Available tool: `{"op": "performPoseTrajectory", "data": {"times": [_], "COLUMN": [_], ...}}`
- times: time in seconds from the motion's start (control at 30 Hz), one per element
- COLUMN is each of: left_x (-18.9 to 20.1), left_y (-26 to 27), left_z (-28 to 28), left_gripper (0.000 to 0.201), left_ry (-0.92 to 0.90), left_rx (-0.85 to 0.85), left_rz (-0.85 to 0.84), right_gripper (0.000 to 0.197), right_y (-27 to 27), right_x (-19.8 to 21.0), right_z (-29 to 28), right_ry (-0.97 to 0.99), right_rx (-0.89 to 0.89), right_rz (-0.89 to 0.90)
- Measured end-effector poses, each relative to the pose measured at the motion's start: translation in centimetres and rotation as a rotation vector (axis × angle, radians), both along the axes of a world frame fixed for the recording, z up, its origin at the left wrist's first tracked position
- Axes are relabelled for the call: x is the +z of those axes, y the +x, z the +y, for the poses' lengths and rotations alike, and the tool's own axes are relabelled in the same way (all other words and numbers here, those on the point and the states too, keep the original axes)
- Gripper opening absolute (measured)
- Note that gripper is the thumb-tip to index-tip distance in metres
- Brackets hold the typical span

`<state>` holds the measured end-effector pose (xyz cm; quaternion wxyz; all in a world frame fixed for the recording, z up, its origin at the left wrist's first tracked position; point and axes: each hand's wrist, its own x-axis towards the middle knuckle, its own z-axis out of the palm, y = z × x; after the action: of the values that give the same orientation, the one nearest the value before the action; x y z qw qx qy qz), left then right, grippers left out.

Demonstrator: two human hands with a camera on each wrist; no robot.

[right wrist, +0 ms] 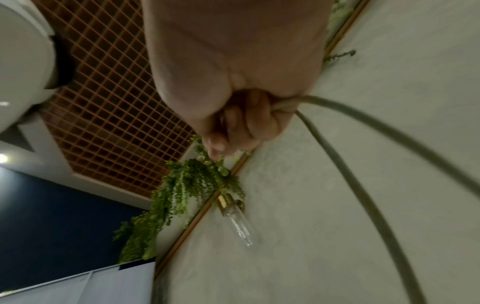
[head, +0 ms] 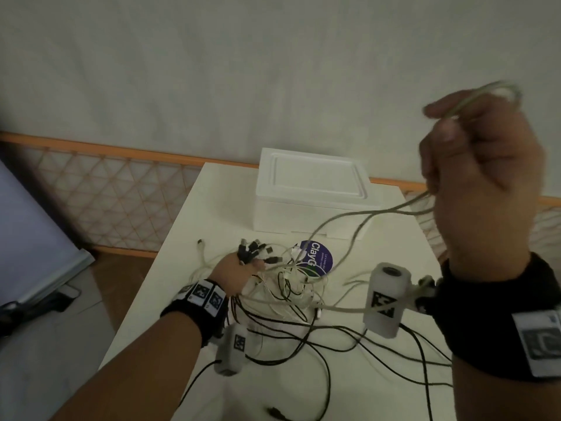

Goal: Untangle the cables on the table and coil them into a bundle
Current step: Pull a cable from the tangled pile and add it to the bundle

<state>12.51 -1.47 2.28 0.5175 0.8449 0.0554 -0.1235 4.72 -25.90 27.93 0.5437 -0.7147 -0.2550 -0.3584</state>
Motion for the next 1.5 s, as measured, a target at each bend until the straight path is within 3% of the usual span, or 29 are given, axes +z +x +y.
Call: {"op": "performPoseTrajectory", "data": {"times": [0.1,0.17,0.23,0.3,0.33,0.4,0.47,0.57,0.67,0.73,0.83,0.93,1.1,1.2,1.27,1.37,1.43,1.5], "left_x": [0.9,2.4,3.9,5.0,5.8,7.0,7.9,8.6,8.6,8.3,7.5,6.8,6.3,6.0,5.9,6.2,6.5,6.8], "left_y": [-0.5,-0.9,-1.3,-2.0,-2.6,-3.8,-4.9,-6.1,-6.9,-7.5,-8.4,-9.1,-9.7,-10.0,-10.1,-10.4,-10.5,-10.5], "left_z": [-0.4,-0.1,0.4,0.4,0.0,-1.2,-2.6,-3.7,-3.2,-2.6,-2.5,-3.0,-2.8,-2.6,-3.0,-3.8,-4.1,-4.4], "left_gripper": [0.023,0.019,0.016,0.017,0.018,0.021,0.031,0.038,0.045,0.055,0.035,0.022,0.055,0.063,0.059,0.048,0.039,0.036], "left_ry": [-0.387,-0.591,-0.678,-0.733,-0.765,-0.829,-0.888,-0.908,-0.907,-0.972,-1.032,-1.005,-1.069,-1.076,-1.089,-1.096,-1.085,-1.013], "left_rx": [0.28,0.404,0.497,0.544,0.546,0.499,0.394,0.243,0.216,0.215,0.154,0.194,0.326,0.349,0.326,0.258,0.305,0.418], "left_rz": [-0.027,-0.055,-0.094,-0.138,-0.149,-0.146,-0.159,-0.217,-0.243,-0.255,-0.269,-0.264,-0.238,-0.238,-0.252,-0.247,-0.206,-0.186], "right_gripper": [0.016,0.024,0.027,0.024,0.03,0.047,0.057,0.032,0.026,0.021,0.013,0.018,0.025,0.022,0.023,0.04,0.032,0.022], "right_y": [1.5,2.8,3.3,2.8,2.6,2.0,1.6,1.5,1.1,0.7,0.7,0.4,-1.0,-0.8,-0.6,-0.9,-1.0,-1.5], "right_x": [-1.9,-4.8,-8.2,-10.2,-10.9,-11.4,-12.1,-14.7,-16.1,-16.3,-16.5,-16.8,-17.1,-16.8,-16.9,-17.3,-17.3,-17.2], "right_z": [-2.4,-4.9,-6.9,-6.7,-6.0,-2.9,1.1,5.3,6.1,6.0,6.4,7.3,7.5,7.5,7.8,8.4,8.4,8.2], "right_ry": [-0.384,-0.877,-1.299,-1.523,-1.544,-1.43,-1.232,-1.13,-1.073,-0.917,-0.773,-0.684,-0.416,-0.46,-0.639,-0.94,-0.96,-0.837], "right_rx": [-0.148,-0.353,-0.471,-0.543,-0.549,-0.393,-0.11,0.183,0.217,0.208,0.217,0.266,0.252,0.238,0.254,0.261,0.252,0.284], "right_rz": [0.331,0.674,0.971,1.083,1.039,0.829,0.655,0.552,0.511,0.457,0.424,0.419,0.386,0.38,0.369,0.232,0.226,0.295]}}
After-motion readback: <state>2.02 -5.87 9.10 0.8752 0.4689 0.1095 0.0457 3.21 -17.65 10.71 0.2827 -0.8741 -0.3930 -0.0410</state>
